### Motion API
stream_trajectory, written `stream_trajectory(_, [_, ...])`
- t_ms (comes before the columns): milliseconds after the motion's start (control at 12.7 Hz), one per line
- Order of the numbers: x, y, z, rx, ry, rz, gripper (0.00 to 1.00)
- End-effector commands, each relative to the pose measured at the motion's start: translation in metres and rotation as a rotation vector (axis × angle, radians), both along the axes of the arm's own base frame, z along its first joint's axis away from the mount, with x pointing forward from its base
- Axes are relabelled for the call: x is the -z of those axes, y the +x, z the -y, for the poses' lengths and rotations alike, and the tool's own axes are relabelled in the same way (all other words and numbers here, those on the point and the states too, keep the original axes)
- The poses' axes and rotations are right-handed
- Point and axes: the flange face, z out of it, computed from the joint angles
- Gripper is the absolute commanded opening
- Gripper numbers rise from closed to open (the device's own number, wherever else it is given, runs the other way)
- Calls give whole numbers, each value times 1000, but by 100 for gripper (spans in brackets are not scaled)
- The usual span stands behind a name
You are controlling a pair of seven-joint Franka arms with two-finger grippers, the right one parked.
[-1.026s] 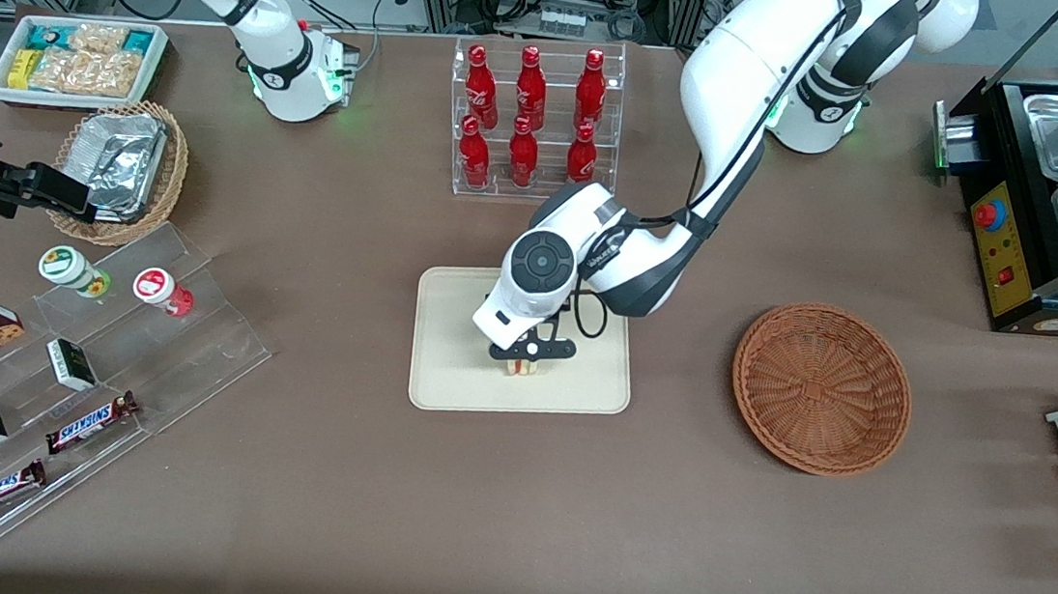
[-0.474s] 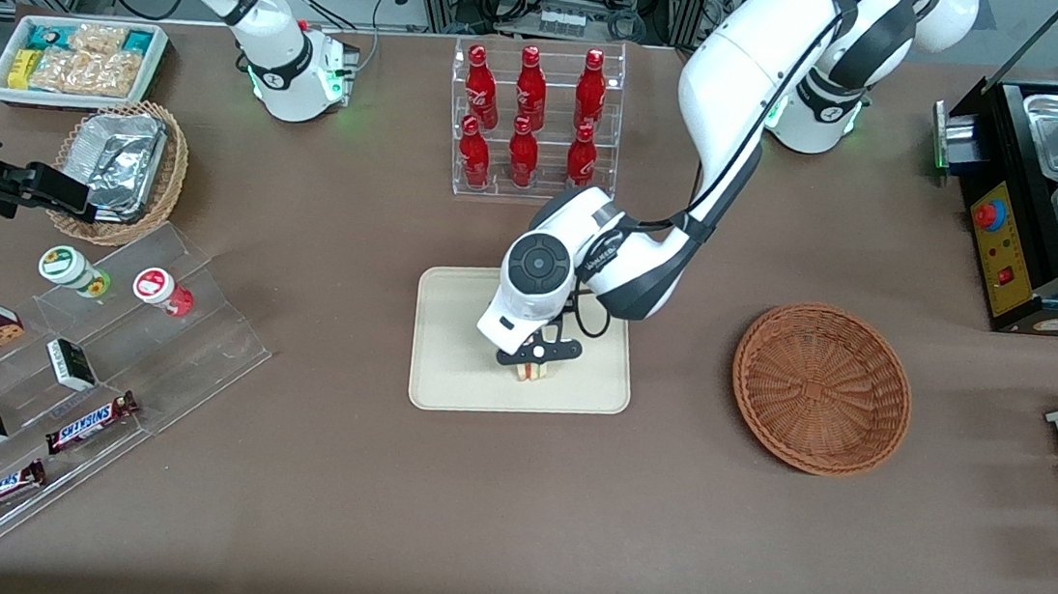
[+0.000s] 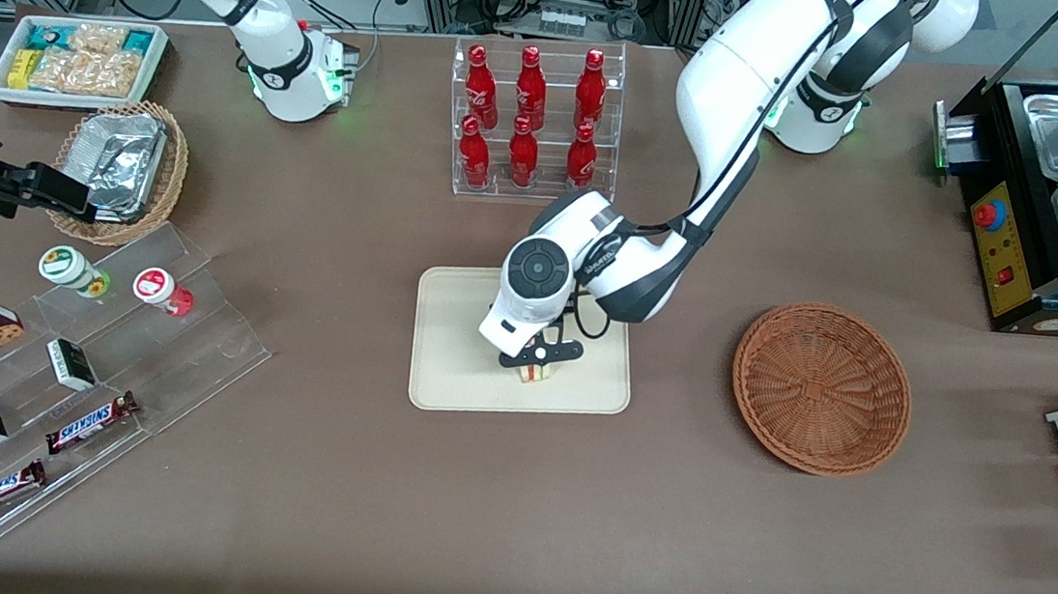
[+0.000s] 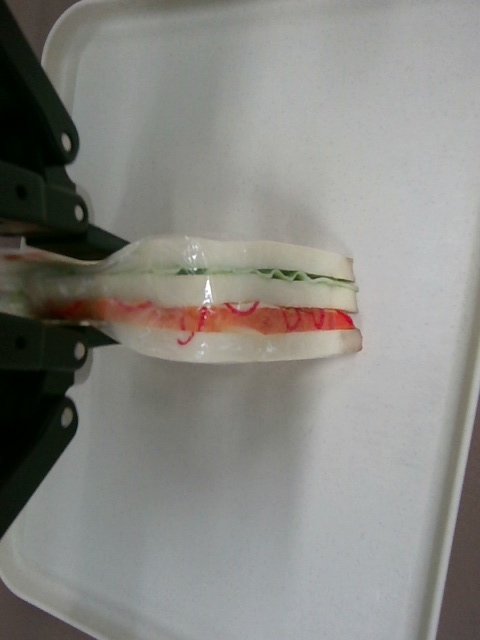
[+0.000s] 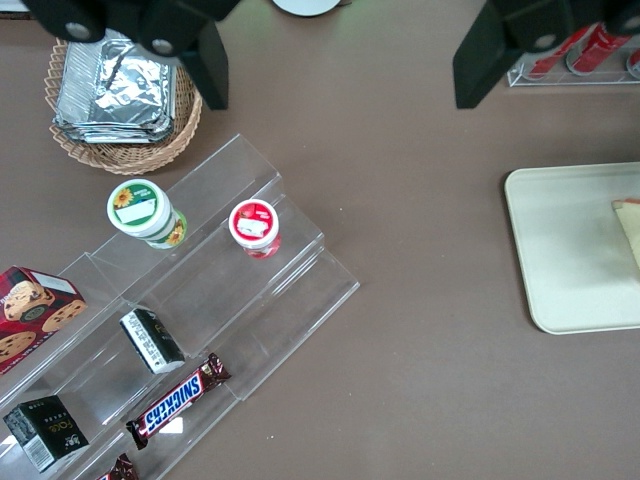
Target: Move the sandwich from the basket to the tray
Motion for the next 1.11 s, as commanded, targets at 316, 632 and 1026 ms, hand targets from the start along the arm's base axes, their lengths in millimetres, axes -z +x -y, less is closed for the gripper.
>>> stream_trajectory(316, [-88,28,-18,41,-36,55,100])
stream_trajectory(632, [-135,37,-36,78,-23,56,100])
stream_trajectory(1026, [-184,81,-131,143,3,61,100])
